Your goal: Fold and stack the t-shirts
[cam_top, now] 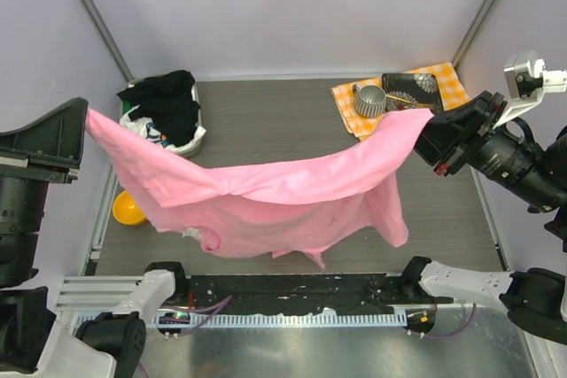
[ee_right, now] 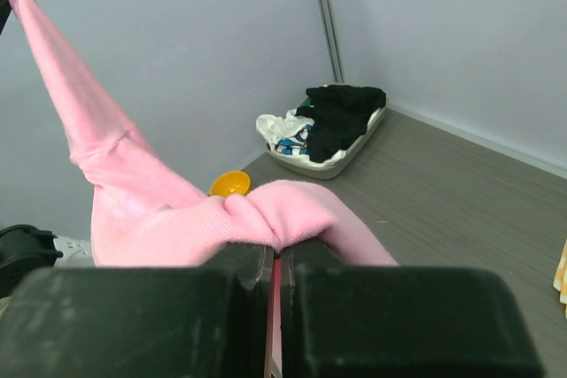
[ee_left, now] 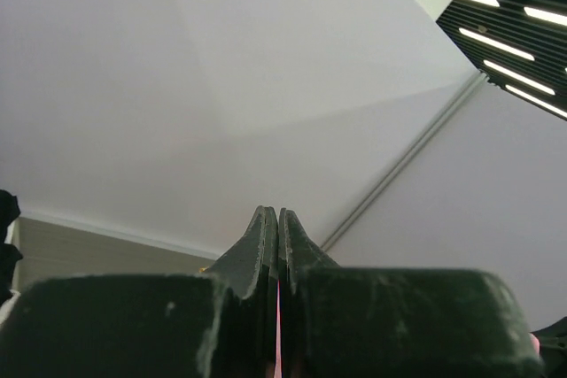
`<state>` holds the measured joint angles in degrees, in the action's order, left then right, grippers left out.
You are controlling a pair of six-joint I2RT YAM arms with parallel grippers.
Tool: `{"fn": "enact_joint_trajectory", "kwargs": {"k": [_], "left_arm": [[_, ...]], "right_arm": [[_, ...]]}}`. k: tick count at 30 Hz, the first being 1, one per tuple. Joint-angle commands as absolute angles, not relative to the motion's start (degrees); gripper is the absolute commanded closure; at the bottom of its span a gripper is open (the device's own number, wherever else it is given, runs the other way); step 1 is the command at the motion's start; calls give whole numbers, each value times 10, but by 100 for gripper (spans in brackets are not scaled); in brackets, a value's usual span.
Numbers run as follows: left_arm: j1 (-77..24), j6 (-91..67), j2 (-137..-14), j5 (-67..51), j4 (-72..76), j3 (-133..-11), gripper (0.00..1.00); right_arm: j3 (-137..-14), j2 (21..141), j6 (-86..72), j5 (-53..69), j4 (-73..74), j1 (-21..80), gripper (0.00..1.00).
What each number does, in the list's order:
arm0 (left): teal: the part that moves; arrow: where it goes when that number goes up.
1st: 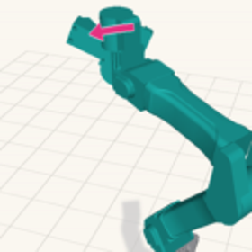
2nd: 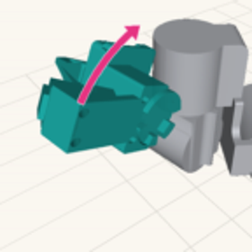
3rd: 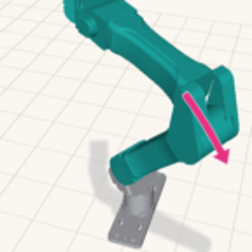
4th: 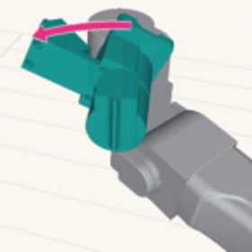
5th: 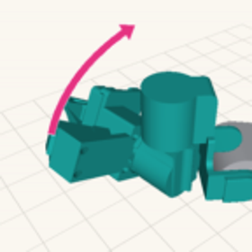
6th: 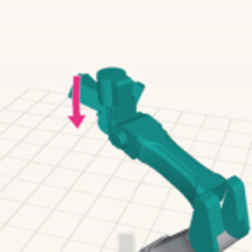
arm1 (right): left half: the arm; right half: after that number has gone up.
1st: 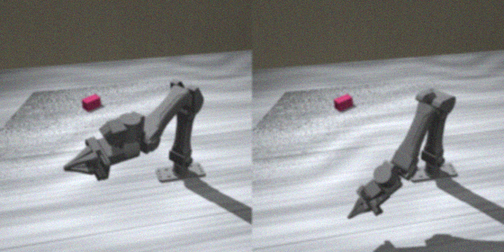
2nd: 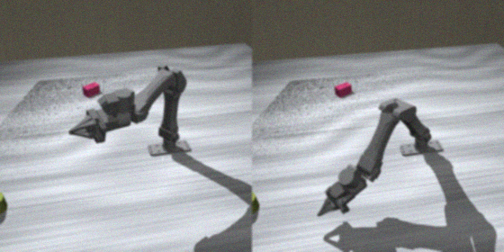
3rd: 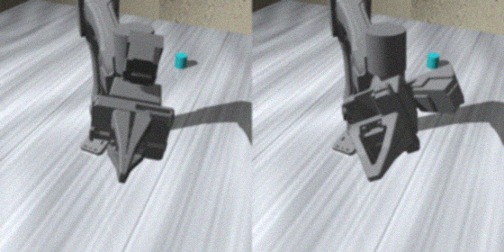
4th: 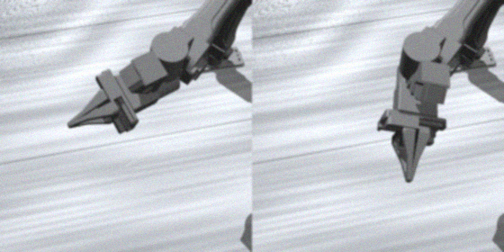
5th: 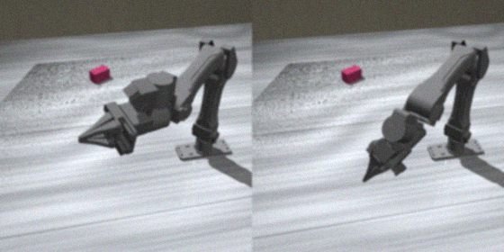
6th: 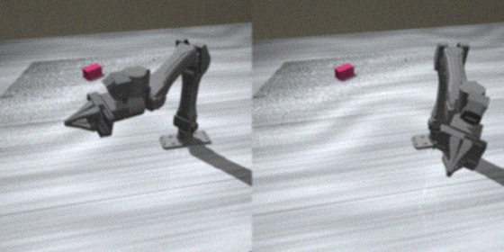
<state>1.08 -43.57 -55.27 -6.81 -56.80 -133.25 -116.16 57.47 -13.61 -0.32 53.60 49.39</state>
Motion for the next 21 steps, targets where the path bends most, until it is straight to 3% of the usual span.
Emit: {"fn": "enact_joint_trajectory", "kwargs": {"k": [1,12,16,21], "left_arm": [[9,-456,-590,-133,-522,-1309,100],[8,-439,-619,-83,-387,-980,100],[7,-435,-666,-63,-344,-899,100],[-36,-419,-754,-7,-280,-860,100]], "right_arm": [[-1138,599,-121,-20,471,495,99],[-884,670,-180,-314,364,468,99],[-796,710,-248,-255,325,337,99],[-737,767,-276,-249,269,254,99]]}}
